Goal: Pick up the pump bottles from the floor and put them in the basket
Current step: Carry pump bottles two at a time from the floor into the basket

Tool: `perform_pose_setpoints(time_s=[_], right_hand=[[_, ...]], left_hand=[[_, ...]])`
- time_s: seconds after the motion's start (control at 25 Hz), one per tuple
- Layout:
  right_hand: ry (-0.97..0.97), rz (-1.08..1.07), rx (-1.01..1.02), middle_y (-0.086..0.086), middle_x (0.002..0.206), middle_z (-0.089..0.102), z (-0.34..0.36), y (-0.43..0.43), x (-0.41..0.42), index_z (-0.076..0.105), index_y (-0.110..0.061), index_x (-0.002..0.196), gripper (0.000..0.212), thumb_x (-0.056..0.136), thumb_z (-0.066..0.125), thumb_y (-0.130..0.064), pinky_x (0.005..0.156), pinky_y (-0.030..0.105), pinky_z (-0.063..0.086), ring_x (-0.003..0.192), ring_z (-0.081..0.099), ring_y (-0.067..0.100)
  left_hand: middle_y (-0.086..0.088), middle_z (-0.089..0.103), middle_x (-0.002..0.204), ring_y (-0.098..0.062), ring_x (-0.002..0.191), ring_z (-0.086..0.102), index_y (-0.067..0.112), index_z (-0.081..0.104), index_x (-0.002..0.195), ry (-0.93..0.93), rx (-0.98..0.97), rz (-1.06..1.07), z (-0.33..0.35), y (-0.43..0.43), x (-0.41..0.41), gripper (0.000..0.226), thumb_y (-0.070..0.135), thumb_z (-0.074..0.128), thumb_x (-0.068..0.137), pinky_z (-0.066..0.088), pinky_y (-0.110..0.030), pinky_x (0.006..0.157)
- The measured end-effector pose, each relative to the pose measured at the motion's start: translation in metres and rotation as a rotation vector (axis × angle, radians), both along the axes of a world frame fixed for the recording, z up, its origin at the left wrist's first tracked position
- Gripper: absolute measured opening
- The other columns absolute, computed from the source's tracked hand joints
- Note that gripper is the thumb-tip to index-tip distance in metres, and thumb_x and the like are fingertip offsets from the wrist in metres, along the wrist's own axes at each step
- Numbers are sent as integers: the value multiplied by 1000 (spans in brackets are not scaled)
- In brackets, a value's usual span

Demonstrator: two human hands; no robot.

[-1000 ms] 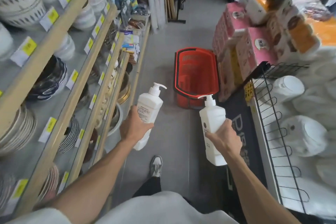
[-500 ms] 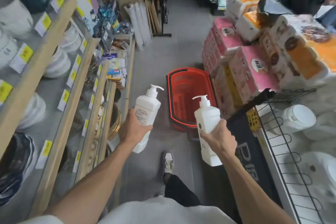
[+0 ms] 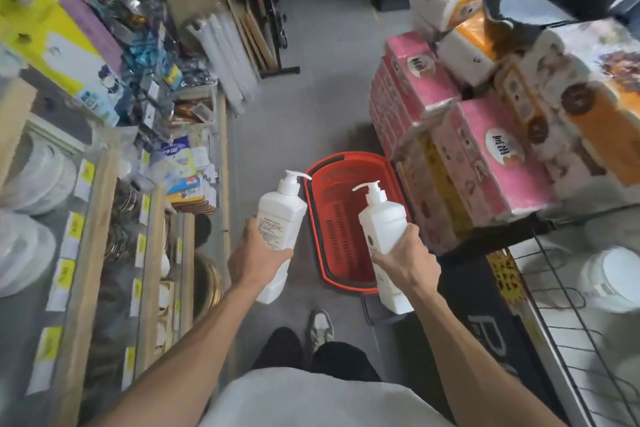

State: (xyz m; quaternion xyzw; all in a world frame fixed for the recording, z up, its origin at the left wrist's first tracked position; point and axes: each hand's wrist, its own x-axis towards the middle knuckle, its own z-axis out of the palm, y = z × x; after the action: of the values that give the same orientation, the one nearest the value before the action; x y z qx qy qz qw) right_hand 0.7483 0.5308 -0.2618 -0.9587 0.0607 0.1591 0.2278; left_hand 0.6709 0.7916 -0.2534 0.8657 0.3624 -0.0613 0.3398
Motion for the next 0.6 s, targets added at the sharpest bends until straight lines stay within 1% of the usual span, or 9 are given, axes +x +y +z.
perform_pose_setpoints(time_s=[0.08, 0.2, 0.28, 0.36, 0.44, 0.52, 0.56, 0.6], right_hand=[[9, -21, -5, -8, 97, 52, -4, 10, 23, 31, -27, 112, 72, 68, 77, -59, 74, 41, 55, 86, 65, 25], [26, -65, -26, -8, 97, 50, -14, 26, 57, 33, -24, 116, 72, 70, 76, -59, 73, 39, 49, 89, 67, 28], [24, -88, -35, -8, 96, 51, -27, 37, 82, 32, -25, 113, 71, 70, 76, -60, 73, 40, 52, 86, 67, 27], [29, -126, -38, -8, 95, 52, -45, 46, 107, 26, -30, 106, 70, 69, 77, -60, 74, 42, 56, 82, 66, 25], [49, -162, -60, -8, 97, 54, -66, 54, 130, 25, -32, 106, 71, 66, 77, -59, 74, 44, 58, 82, 67, 25], [64, -197, -64, -8, 99, 56, -90, 60, 151, 29, -30, 112, 74, 64, 77, -61, 75, 46, 58, 83, 68, 27], [67, -211, -62, -10, 98, 54, -101, 63, 160, 29, -31, 112, 74, 64, 77, -61, 76, 47, 58, 83, 68, 26], [72, -218, -60, -11, 96, 52, -110, 64, 167, 27, -34, 109, 72, 65, 77, -61, 75, 46, 58, 80, 66, 25]], left_hand=[[4, 60, 106, -29, 86, 63, 28, 37, 112, 18, -11, -14, -6, 8, 33, 72, 43, 83, 60, 55, -45, 78], [3, 60, 105, -28, 85, 61, 26, 38, 108, 38, -33, -20, -18, 15, 79, 67, 39, 85, 62, 52, -41, 75], [3, 60, 103, -27, 83, 59, 26, 38, 107, 40, -81, -24, -32, 17, 111, 66, 36, 86, 62, 49, -39, 73], [3, 60, 104, -27, 84, 59, 26, 39, 107, 47, -154, -36, -55, 16, 145, 66, 34, 86, 62, 49, -39, 74], [4, 60, 104, -25, 86, 60, 25, 40, 108, 71, -201, -53, -81, 13, 176, 66, 34, 86, 62, 48, -38, 73], [6, 58, 104, -21, 83, 56, 22, 40, 111, 93, -248, -53, -107, 6, 202, 64, 30, 85, 67, 40, -32, 65], [6, 55, 104, -19, 82, 52, 19, 41, 115, 97, -283, -51, -120, 1, 214, 62, 24, 84, 71, 36, -28, 60], [6, 53, 103, -17, 82, 50, 14, 41, 118, 105, -320, -40, -131, -5, 223, 61, 17, 83, 74, 32, -21, 56]])
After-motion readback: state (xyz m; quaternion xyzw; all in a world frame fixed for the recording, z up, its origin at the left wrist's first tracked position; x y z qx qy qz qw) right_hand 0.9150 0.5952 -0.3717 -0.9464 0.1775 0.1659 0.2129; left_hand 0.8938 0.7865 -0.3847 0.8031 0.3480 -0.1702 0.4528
